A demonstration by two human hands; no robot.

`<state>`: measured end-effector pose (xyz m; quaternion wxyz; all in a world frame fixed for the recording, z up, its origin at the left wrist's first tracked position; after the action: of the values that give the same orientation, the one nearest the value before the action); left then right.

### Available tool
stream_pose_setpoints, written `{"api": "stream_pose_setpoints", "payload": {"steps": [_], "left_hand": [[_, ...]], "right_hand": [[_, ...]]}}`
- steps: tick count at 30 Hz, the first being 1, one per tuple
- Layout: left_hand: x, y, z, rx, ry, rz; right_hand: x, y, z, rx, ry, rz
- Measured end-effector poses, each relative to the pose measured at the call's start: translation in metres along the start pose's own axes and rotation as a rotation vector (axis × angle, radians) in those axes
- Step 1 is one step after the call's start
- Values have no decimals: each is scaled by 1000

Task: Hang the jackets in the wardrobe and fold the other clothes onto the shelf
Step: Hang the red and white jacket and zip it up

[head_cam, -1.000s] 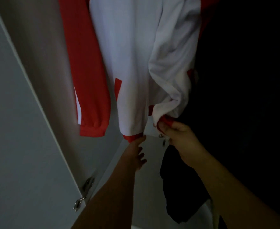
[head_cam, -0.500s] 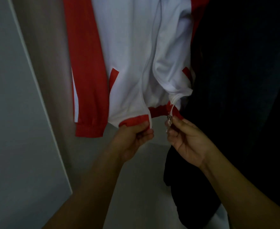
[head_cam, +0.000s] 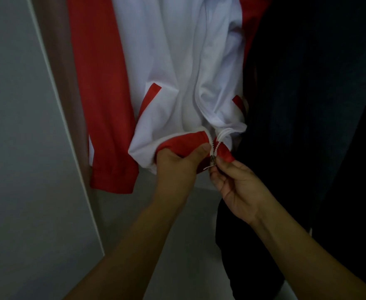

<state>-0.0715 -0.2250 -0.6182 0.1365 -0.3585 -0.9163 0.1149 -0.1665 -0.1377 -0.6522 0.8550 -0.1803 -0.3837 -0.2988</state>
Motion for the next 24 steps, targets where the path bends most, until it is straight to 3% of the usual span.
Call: {"api": "stream_pose_setpoints", "payload": {"steps": [10,24], "left_hand": [[0,6,-8,121,-54,-98],[-4,6,-2,78,-20,-57]], "right_hand": [[18,11,2,5,-63,-53],[21,15,-1,11,-56,-85]]}}
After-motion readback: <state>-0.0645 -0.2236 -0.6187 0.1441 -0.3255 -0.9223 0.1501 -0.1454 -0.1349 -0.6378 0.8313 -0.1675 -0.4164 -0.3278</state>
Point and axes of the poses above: each hand's wrist, its own y-axis away from the middle knuckle, its own x-axis out of the palm, z = x × y, the point moved 3 cm from there along -y, towards the middle knuckle, and after that the axes turned 11 degrees about -y, right-handed, at the moved point
